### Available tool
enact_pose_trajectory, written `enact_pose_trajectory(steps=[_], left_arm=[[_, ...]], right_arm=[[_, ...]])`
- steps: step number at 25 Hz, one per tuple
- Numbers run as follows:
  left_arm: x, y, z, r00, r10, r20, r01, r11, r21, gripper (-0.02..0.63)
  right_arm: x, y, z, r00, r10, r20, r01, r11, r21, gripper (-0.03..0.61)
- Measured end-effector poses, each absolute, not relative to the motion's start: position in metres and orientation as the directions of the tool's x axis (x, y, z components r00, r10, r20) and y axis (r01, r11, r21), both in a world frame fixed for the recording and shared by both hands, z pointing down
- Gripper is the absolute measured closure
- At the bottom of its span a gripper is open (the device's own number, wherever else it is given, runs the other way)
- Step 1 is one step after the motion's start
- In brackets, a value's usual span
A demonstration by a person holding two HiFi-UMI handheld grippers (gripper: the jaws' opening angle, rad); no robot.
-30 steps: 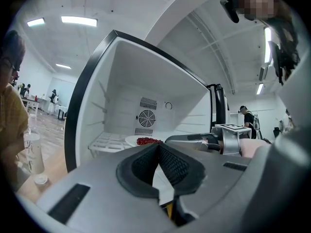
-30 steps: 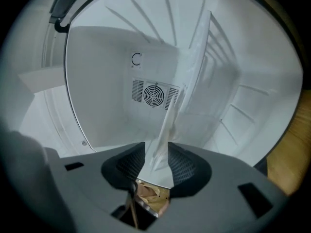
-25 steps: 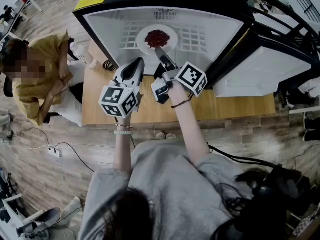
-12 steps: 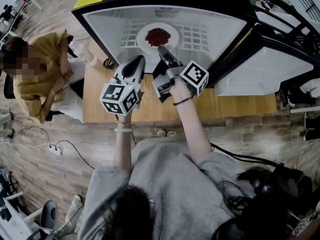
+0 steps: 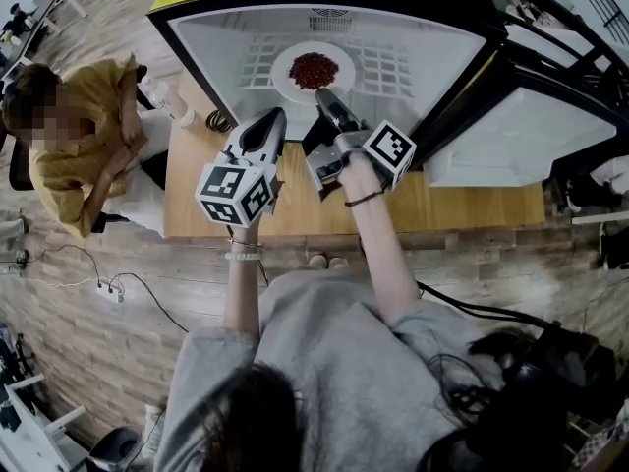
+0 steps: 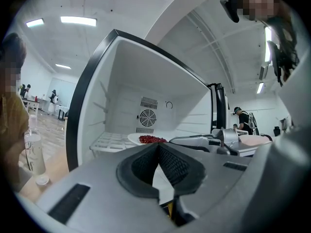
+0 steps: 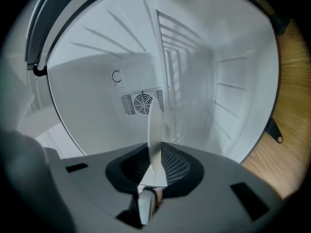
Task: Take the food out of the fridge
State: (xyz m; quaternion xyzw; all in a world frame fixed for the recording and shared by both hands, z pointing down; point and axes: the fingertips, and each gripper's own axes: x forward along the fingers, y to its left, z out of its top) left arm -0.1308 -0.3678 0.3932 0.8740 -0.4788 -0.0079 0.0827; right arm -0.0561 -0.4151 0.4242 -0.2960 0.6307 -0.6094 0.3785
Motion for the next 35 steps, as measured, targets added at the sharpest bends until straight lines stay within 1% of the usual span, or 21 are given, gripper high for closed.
enact_pose_trajectory(steps=[11, 22, 29, 35], left_arm=[[-0.126, -0.353, 0.382, 0.554, -0.832, 0.035, -0.826, -0.544, 0.148, 0.606], [-0.113, -0.335, 0.370, 0.570, -0.821, 0.006, -0.814, -0.564, 0.139, 0.606], [-0.104, -0.282, 0.355, 0.582, -0.813, -0.015, -0.806, -0.579, 0.122, 0.606], [-0.097, -0.266, 0.351, 0.589, -0.808, -0.018, -0.802, -0.587, 0.113, 0.606]], right_arm=[[-0.053, -0.402, 0.409, -0.567, -0.807, -0.161, 0.140, 0.098, -0.985, 0.515], [-0.040, -0.386, 0.401, -0.587, -0.793, -0.166, 0.131, 0.110, -0.985, 0.515], [-0.037, -0.333, 0.381, -0.606, -0.772, -0.194, 0.144, 0.134, -0.981, 0.514], [-0.031, -0.317, 0.376, -0.627, -0.749, -0.212, 0.155, 0.146, -0.977, 0.514]])
